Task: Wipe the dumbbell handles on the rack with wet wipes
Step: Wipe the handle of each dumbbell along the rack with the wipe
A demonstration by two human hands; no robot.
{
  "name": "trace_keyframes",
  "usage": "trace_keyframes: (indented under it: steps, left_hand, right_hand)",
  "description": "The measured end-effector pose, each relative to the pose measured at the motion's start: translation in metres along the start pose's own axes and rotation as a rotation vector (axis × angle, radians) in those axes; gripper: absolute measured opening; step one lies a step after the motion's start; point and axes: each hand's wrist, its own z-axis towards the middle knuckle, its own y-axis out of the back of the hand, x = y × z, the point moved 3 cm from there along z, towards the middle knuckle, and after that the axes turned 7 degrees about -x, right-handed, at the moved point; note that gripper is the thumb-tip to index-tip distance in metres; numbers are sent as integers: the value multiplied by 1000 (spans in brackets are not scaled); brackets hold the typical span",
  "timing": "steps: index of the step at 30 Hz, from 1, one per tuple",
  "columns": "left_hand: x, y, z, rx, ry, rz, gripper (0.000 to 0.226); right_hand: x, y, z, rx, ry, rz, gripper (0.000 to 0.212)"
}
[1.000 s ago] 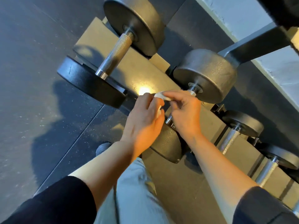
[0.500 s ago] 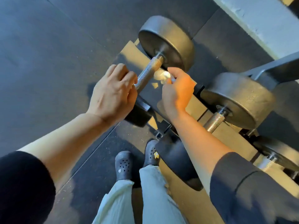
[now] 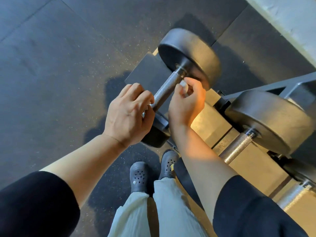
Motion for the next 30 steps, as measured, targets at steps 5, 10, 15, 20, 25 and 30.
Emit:
trace_keyframes:
  steps: [5, 10, 15, 20, 25, 30]
  left_hand:
    - [1, 0, 0, -5, 1, -6, 21]
    - [0, -1, 0, -16, -1, -13, 20]
    - [1, -1, 0, -21, -3, -18, 19]
    - [1, -1, 0, -37, -5, -25, 19]
    - [1, -2, 0, -36, 1, -11, 17]
    - [1, -2, 0, -44, 1, -6, 19]
  right_hand:
    - [-3, -1, 7, 35, -82, 27, 21]
    - [-1, 3, 1, 82, -37, -26, 24]
    - [-8, 15, -22, 260, -52, -66, 23]
    - [-12, 25, -31, 468, -33, -122, 19]
    - [-2, 34, -19, 287, 82, -77, 18]
    - [11, 17, 0, 52, 322, -72, 10]
